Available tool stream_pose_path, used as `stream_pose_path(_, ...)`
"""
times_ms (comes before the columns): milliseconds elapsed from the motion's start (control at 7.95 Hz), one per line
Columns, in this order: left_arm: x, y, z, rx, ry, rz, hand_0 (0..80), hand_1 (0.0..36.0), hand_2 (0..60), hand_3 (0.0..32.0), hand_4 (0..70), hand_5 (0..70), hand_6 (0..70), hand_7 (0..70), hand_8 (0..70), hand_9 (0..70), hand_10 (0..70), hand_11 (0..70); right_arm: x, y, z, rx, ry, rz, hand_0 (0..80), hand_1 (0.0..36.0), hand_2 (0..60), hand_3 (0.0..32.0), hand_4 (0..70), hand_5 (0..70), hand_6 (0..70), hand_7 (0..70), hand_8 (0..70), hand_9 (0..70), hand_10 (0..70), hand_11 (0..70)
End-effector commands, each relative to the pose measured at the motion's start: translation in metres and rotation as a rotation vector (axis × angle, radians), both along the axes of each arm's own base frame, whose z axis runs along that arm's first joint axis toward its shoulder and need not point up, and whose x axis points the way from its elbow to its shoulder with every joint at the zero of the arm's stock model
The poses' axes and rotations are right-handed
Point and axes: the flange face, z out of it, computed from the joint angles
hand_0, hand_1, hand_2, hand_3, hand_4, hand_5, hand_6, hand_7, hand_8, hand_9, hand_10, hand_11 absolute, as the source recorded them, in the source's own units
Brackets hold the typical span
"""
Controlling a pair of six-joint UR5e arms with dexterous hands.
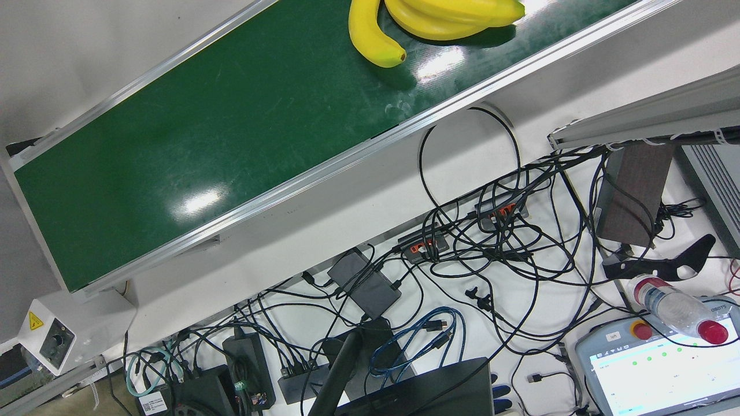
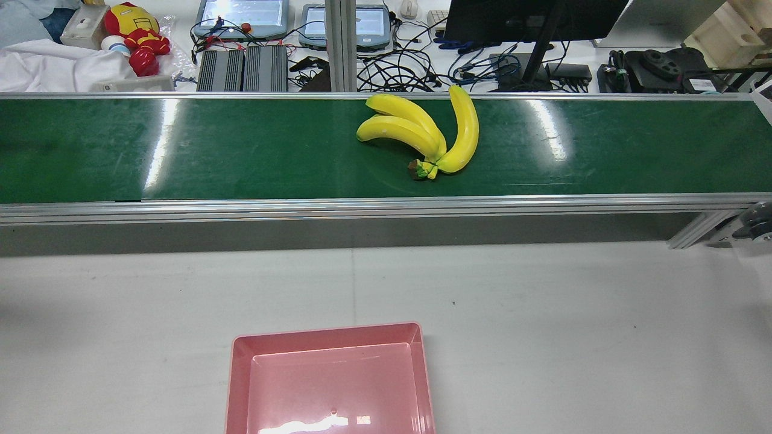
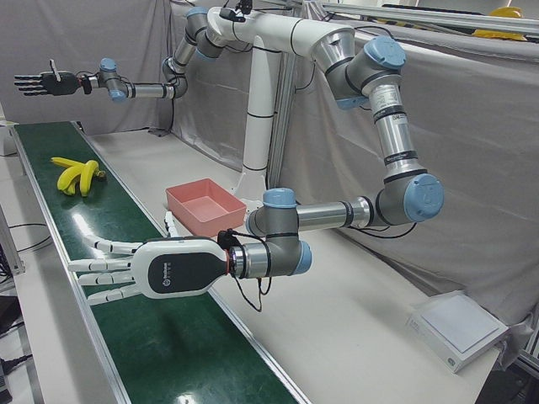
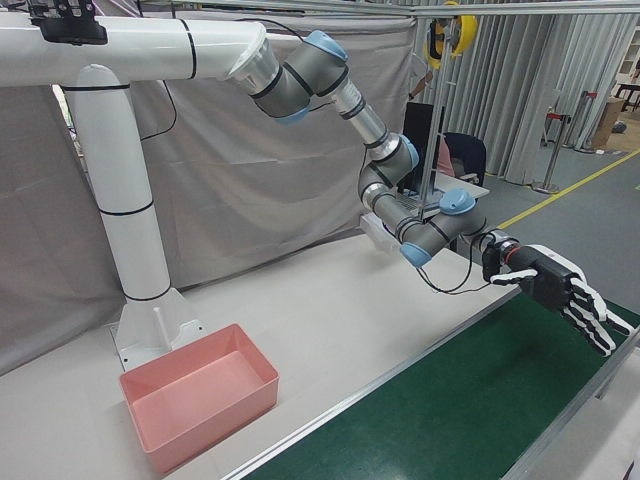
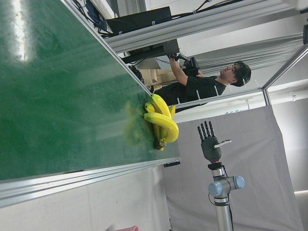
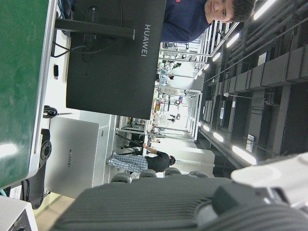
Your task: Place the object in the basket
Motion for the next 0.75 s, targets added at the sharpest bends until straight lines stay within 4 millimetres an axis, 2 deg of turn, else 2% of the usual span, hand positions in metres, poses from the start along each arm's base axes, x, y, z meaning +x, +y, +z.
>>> stream_pose_path(0,-0.0016,0.0011,-0.0052,0.002,0.0,-0.002,54.1,13.3,0.0,10.2,11.0,19.5,1.2,6.5,9.1,9.3,3.5,6.9,0.0,0.0,0.0,0.0,0.0,0.0,0.0,0.0,0.0,0.0,0.0,0.0,0.0,0.0,0.0,0.0,0.0,0.0)
stream_pose_path(629,-0.0046,0.0018,-0.0049,0.001,-0.001,-0.007,54.0,13.7,0.0,10.2,11.1,19.9,1.4,6.6,8.6,9.2,3.7,7.2,0.0,0.0001,0.0007,-0.001,0.0,0.0,0.0,0.0,0.0,0.0,0.0,0.0,0.0,0.0,0.0,0.0,0.0,0.0)
